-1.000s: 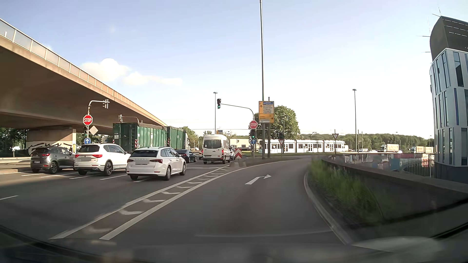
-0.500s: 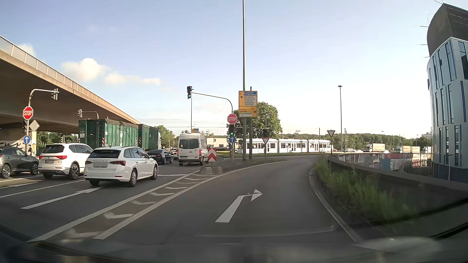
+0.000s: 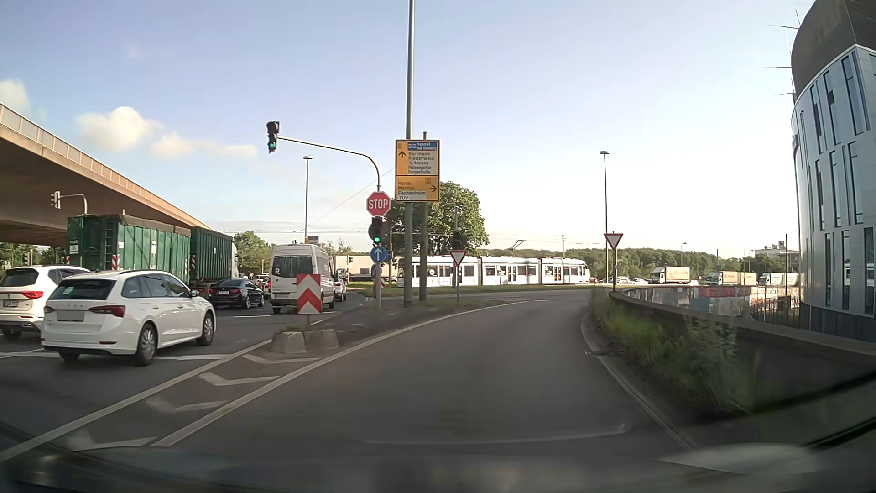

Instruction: Follow the waypoints while adhering to traffic rules and regulations

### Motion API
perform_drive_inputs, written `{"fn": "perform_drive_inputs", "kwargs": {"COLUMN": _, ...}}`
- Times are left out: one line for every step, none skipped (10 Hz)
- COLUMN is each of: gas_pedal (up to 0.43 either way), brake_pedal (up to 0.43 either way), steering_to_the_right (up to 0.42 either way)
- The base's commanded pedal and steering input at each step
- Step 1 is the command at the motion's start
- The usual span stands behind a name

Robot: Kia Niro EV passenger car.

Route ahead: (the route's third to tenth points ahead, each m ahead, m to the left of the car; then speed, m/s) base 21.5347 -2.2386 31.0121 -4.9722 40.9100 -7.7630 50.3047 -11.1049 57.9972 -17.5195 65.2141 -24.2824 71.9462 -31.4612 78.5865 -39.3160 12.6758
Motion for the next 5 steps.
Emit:
{"fn": "perform_drive_inputs", "kwargs": {"gas_pedal": 0.130, "brake_pedal": 0.000, "steering_to_the_right": 0.067}}
{"fn": "perform_drive_inputs", "kwargs": {"gas_pedal": 0.130, "brake_pedal": 0.000, "steering_to_the_right": 0.068}}
{"fn": "perform_drive_inputs", "kwargs": {"gas_pedal": 0.130, "brake_pedal": 0.000, "steering_to_the_right": 0.068}}
{"fn": "perform_drive_inputs", "kwargs": {"gas_pedal": 0.130, "brake_pedal": 0.000, "steering_to_the_right": 0.069}}
{"fn": "perform_drive_inputs", "kwargs": {"gas_pedal": 0.138, "brake_pedal": 0.000, "steering_to_the_right": 0.069}}
